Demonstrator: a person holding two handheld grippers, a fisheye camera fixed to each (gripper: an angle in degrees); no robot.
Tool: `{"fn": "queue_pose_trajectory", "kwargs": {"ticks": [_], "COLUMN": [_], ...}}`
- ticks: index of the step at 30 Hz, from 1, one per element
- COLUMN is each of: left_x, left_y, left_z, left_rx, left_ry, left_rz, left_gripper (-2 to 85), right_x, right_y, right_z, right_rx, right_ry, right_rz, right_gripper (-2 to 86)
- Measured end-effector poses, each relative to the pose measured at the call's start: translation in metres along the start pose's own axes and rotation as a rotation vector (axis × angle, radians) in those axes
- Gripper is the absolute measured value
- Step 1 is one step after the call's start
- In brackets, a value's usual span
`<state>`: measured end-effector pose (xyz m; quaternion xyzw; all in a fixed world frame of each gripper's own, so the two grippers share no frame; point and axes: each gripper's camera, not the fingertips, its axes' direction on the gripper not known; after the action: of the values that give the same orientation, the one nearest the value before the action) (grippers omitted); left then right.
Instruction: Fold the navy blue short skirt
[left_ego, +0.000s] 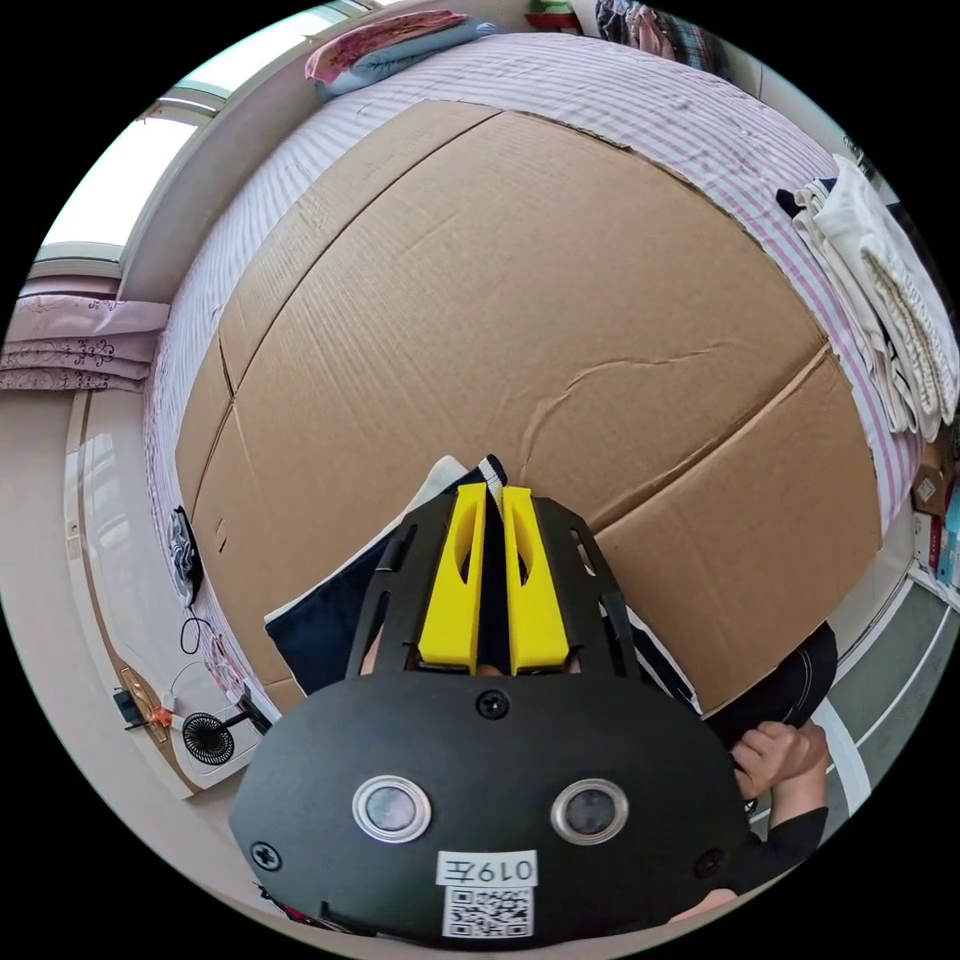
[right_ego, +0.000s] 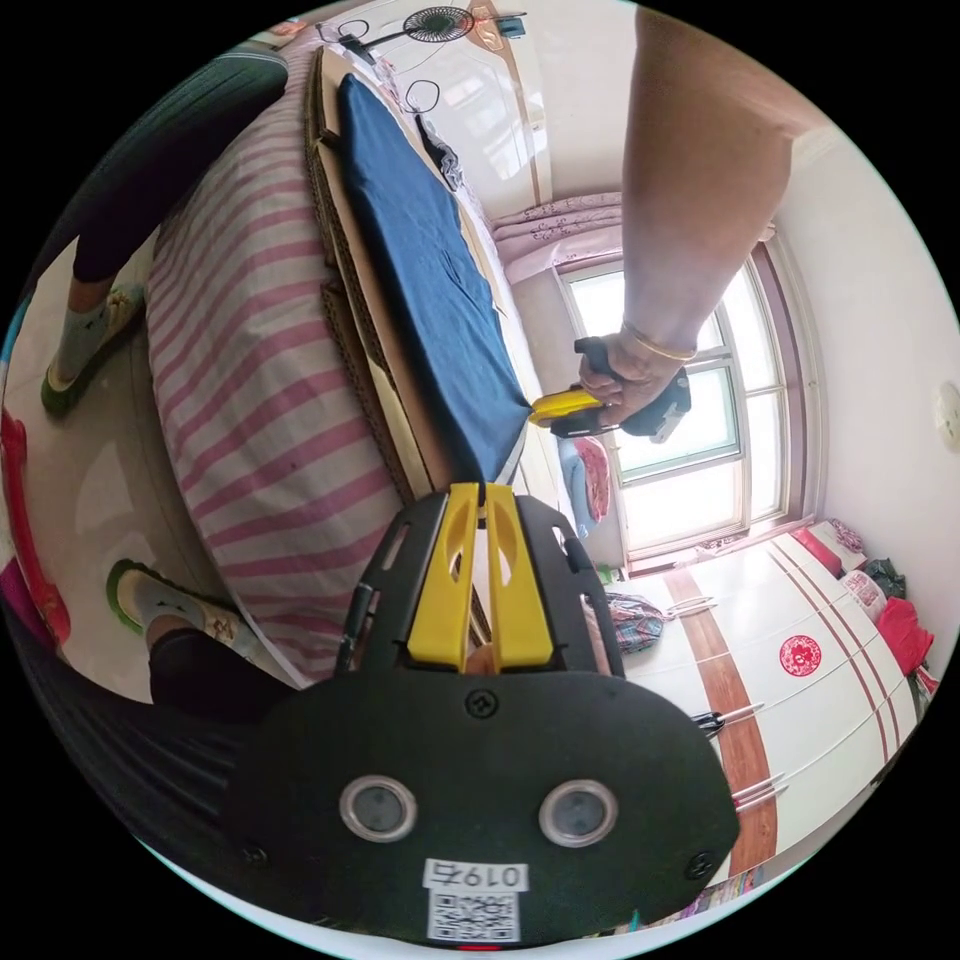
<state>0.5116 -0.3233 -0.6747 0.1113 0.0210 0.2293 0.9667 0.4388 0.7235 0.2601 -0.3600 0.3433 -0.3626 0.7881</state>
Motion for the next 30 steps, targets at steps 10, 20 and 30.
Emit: {"fn": "queue_pose_trajectory", "kwargs": {"ticks": [10,20,30], "left_x": [-0.035,-0.064,-0.221], "left_y": [0.021,0.052,0.125], "left_z": [0.017,0.050,0.088], "left_rx": [0.036,0.093,0.255], "left_ry": [0.034,-0.018,0.311], "left_rz": [-0.035,-0.010,-0.129], "left_gripper": [1.3,3.5,6.4], "right_x": [0.000,-0.005,0.001], "right_y": [-0.008,-0.012,-0.017], "right_z": [-0.001,-0.006,-0.013], "right_rx": [-0.009,0.001,0.006], "right_ry": [-0.029,0.000,-0.034], "right_rz": [-0.010,0.026,0.066], "right_gripper": [-0.9,1.7,5.3]}}
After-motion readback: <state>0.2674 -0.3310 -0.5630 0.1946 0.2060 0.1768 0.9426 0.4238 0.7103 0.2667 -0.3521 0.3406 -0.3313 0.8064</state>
